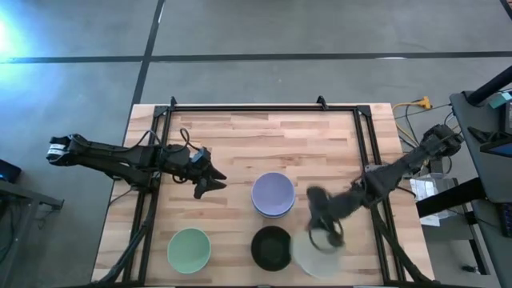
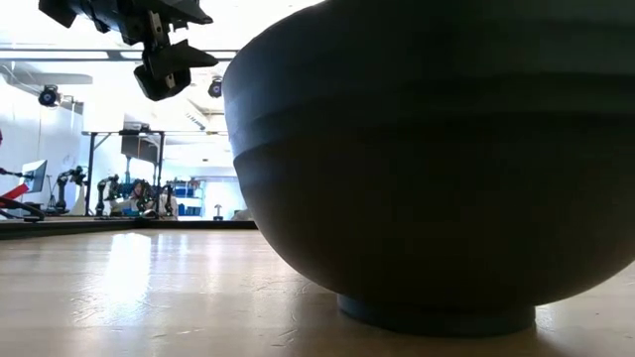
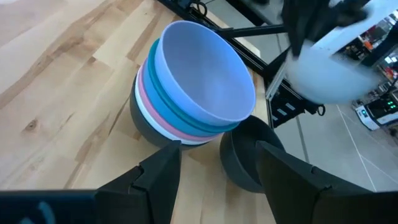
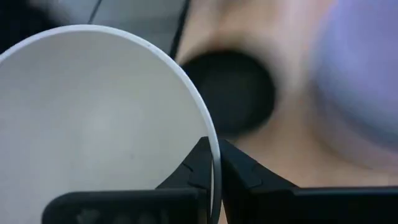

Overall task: Nest bowls inside each other
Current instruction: Stack the white bowl on the purple bowl

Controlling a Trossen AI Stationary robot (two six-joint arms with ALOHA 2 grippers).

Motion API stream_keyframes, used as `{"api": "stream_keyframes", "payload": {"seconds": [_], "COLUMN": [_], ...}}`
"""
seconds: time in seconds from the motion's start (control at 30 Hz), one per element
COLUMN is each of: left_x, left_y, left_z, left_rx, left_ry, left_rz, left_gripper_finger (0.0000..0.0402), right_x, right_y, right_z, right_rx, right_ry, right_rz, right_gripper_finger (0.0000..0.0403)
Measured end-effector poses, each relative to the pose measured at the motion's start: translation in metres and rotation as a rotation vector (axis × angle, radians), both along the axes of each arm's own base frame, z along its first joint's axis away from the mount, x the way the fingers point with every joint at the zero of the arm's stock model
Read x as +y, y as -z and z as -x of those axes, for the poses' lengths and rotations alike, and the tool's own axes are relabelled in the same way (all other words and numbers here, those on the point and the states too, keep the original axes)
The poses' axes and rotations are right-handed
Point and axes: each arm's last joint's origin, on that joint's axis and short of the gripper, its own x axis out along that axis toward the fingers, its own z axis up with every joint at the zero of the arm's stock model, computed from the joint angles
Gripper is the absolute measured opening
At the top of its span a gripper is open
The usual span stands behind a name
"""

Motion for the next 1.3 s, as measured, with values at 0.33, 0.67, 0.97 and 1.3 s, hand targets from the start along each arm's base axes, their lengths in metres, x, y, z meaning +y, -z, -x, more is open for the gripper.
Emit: {"api": "stream_keyframes", "payload": {"seconds": [0.33,0.67,0.97,1.3], "left_x": [-0.001,-0.004,-0.004,-0.004], "left_y": [-0.003,-0.005,-0.007,-0.009], "left_z": [0.001,0.004,0.007,0.009], "left_rx": [-0.013,-0.02,-0.04,-0.055], "left_ry": [0.019,0.124,0.137,0.154], "left_rz": [0.007,0.05,0.034,0.008], "left_gripper_finger": [0.0191,0.0191,0.0191,0.0191], "right_x": [-0.098,-0.107,-0.099,-0.099], "right_y": [-0.058,-0.037,-0.026,-0.015], "right_z": [-0.068,-0.099,-0.104,-0.109], "right_rx": [0.024,0.525,0.517,0.555], "right_ry": [0.606,0.616,0.721,0.745], "right_rz": [-0.225,-0.038,0.065,0.089], "right_gripper_finger": [0.0011,0.0011,0.0011,0.0013]}}
